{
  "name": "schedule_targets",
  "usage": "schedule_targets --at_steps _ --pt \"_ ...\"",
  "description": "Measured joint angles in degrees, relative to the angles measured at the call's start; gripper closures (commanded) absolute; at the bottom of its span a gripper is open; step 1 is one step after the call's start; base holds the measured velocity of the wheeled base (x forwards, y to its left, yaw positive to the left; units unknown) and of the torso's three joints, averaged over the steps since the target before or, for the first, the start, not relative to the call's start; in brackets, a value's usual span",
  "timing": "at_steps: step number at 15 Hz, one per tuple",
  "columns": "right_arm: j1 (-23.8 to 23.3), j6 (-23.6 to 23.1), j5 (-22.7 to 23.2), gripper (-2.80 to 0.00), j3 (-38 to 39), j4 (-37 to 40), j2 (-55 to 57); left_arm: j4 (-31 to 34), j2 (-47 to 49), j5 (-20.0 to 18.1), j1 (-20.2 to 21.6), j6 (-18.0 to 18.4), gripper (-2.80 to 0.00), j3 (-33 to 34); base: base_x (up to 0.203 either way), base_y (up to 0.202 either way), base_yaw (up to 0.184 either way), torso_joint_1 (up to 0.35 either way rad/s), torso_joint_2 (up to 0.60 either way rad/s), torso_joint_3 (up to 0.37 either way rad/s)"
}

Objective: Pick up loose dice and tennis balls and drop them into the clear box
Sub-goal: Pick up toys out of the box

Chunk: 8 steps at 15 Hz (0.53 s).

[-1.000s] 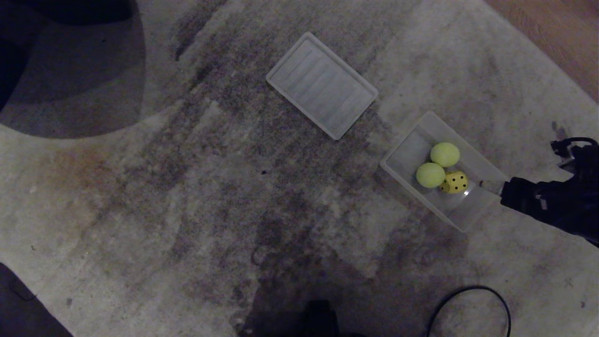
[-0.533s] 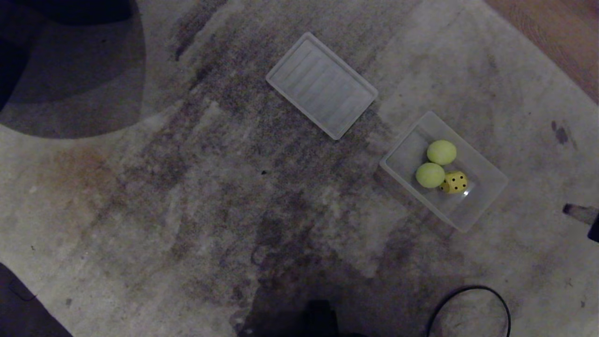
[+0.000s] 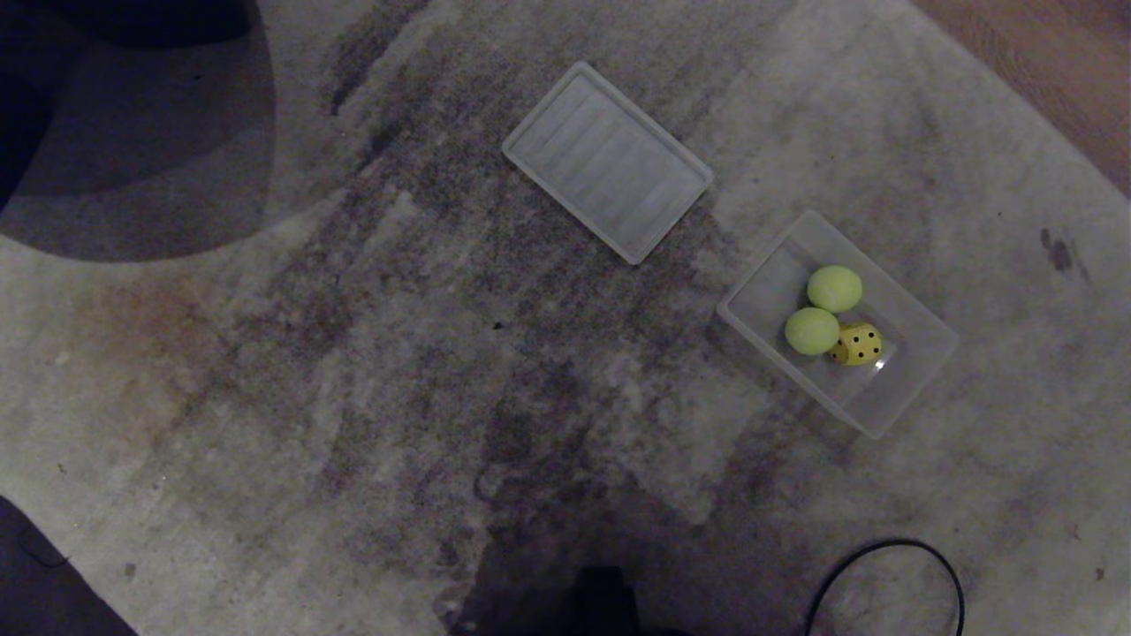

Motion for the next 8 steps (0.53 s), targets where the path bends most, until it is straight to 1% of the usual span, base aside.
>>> schedule_targets --at_steps 2,4,6,8 --pt "0.83 -4.21 0.43 0.0 3.07 2.09 -2.8 0.01 0.0 -0.13 -0.02 0.09 0.0 0.0 0.0 0.0 0.0 0.0 0.0 0.0" --pt "1.66 -3.79 0.41 0.0 5.12 2.45 -4.56 -0.02 0.0 0.01 -0.02 -0.04 0.0 0.0 0.0 0.0 0.0 0.0 0.0 0.0" --pt "2.87 -3.71 0.37 0.0 7.72 3.34 -8.89 -0.02 0.0 0.01 -0.02 -0.03 0.0 0.0 0.0 0.0 0.0 0.0 0.0 0.0" --pt "3.8 -3.93 -1.29 0.0 10.83 4.69 -14.32 -0.02 0.0 0.01 -0.02 0.0 0.0 0.0 0.0 0.0 0.0 0.0 0.0 0.0"
